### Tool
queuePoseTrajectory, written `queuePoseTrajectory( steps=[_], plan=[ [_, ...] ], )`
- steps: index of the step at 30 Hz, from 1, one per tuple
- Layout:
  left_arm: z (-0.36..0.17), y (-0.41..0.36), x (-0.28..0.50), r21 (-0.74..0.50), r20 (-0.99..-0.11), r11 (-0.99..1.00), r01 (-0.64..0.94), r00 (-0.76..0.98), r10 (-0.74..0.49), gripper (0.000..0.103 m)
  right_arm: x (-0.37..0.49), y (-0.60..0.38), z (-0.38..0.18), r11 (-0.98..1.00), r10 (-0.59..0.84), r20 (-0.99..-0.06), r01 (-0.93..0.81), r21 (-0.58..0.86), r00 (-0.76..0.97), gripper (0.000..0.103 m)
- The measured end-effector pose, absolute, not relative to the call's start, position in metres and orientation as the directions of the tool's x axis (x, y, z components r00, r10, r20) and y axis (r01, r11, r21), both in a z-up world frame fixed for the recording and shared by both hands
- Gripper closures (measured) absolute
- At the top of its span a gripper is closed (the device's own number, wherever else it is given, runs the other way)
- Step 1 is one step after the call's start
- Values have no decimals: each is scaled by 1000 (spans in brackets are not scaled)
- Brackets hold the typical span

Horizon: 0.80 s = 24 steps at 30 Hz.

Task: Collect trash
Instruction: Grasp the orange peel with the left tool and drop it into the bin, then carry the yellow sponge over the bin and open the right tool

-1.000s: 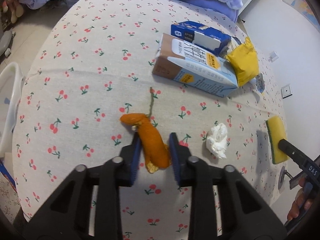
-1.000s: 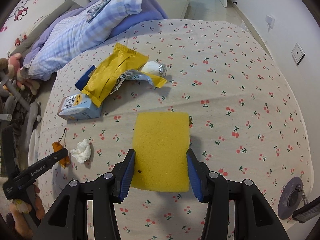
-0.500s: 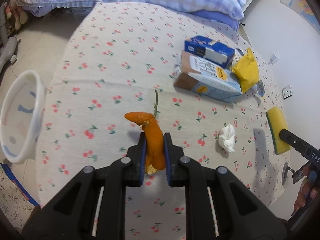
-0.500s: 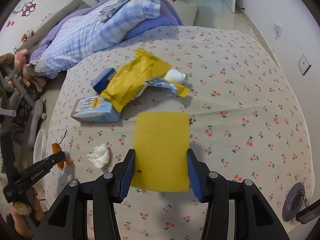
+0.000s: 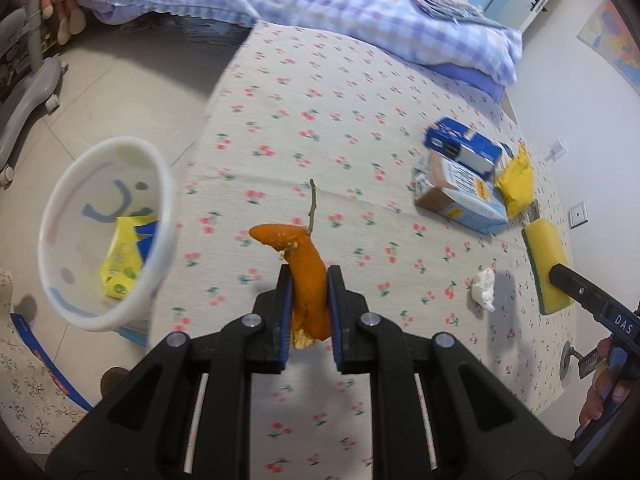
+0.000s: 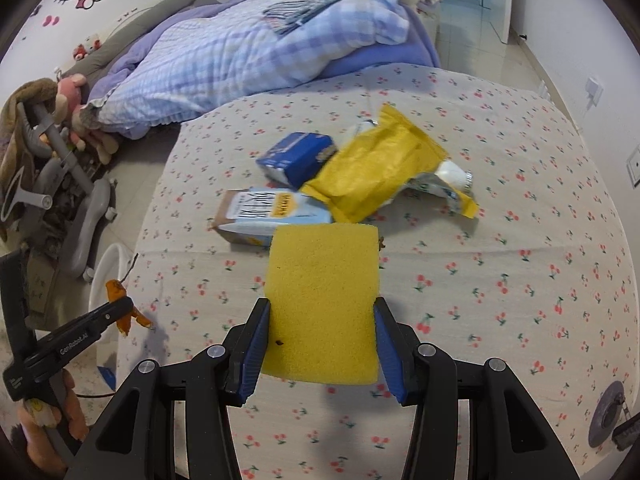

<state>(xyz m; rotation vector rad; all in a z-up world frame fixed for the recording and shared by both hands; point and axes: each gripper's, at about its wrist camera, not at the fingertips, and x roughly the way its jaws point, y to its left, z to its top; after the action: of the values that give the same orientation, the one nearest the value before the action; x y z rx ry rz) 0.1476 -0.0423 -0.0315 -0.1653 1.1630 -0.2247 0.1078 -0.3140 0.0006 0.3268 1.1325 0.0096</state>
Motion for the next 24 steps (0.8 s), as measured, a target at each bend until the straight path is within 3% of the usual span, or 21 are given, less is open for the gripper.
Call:
queuePoseTrajectory(
  steps=[24],
  plan=[
    [-30,98,143,-253,-884,961,-110,430,-183,85,142,-176,4,968,242,-883,-37,249,401,52]
  ],
)
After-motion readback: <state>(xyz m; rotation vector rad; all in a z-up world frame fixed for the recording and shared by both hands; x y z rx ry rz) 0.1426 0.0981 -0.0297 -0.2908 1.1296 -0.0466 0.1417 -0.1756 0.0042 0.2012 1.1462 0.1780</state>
